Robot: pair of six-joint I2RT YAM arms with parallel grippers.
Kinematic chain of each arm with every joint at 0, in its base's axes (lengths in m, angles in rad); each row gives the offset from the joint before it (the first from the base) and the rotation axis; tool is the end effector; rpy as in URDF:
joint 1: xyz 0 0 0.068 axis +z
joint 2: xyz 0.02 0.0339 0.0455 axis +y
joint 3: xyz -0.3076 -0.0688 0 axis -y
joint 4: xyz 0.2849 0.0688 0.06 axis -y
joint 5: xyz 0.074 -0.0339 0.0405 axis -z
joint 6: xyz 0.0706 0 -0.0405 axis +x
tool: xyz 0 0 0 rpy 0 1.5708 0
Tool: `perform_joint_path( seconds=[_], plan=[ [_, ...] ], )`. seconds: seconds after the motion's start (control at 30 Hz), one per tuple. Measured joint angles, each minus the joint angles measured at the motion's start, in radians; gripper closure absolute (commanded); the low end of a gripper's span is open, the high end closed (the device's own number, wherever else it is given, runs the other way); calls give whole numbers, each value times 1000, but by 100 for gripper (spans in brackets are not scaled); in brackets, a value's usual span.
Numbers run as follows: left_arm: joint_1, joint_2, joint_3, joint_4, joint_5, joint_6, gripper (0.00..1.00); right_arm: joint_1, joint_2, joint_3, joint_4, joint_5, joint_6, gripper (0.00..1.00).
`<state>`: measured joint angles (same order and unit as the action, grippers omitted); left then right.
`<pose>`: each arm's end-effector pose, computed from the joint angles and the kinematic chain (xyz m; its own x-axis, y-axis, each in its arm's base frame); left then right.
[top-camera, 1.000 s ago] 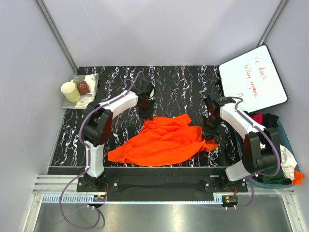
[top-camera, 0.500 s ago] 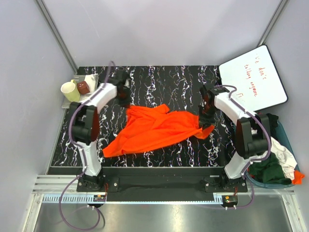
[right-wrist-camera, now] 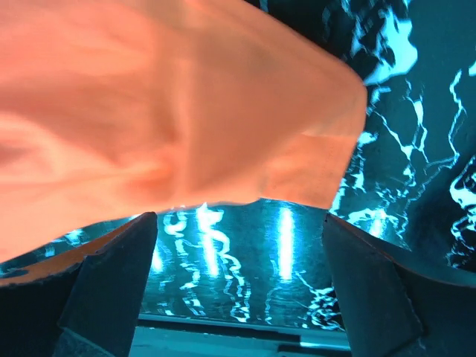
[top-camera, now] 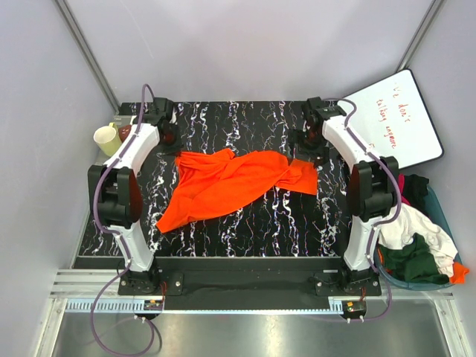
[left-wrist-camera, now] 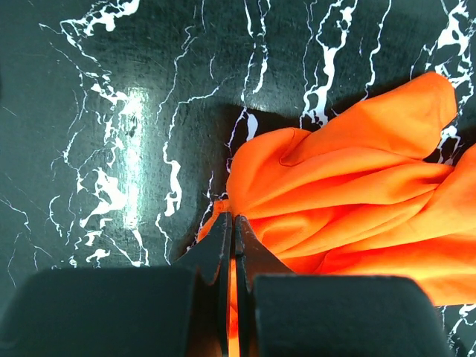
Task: Fold and stack the t-shirts
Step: Flatten the tshirt out
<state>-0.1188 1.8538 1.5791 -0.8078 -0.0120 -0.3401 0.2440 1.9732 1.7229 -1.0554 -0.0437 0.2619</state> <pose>0.4610 -0.0542 0.2616 -0.8644 -0.2328 -0.4458 -0.1861 0.9716 -0.1465 0.4546 0.1163 0.2446 -0.9699 0.0251 -0.2421 -0.0014 0.9941 0.1086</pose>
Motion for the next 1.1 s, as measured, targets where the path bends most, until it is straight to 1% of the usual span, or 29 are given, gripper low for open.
perform_joint_path(
  seconds=[0.17,0.27,0.47,0.57,0.6,0.73,0.8,0.87,0.9,0.97,1.0,1.03,1.1],
  plan=[
    [0,19,0,-4,0,4,100,0,-24,74,3,-69,9,1],
    [0,31,0,-7,8,10,100,2,13,167,18,-116,32,0],
    [0,34,0,-7,16,27,100,36,263,410,49,-154,68,1],
    [0,34,-3,-7,17,33,100,73,414,552,21,-158,84,3],
    [0,34,-3,-7,18,34,100,88,480,636,-15,-159,94,3],
    [0,34,-3,-7,23,39,100,125,640,856,-89,-159,121,5],
    [0,34,-3,-7,24,44,100,136,667,887,-114,-159,133,7],
    [0,34,-3,-7,26,47,100,145,669,888,-139,-158,141,11],
    [0,35,-3,-7,27,48,100,148,669,888,-148,-156,144,30],
    [0,35,-2,-7,28,49,100,154,669,886,-156,-155,145,61],
    [0,35,-2,-7,28,50,100,157,669,883,-160,-153,148,93],
    [0,35,-2,-7,28,52,100,161,669,878,-164,-152,149,99],
    [0,38,-1,-6,28,53,100,169,669,863,-171,-147,155,100]
  ],
)
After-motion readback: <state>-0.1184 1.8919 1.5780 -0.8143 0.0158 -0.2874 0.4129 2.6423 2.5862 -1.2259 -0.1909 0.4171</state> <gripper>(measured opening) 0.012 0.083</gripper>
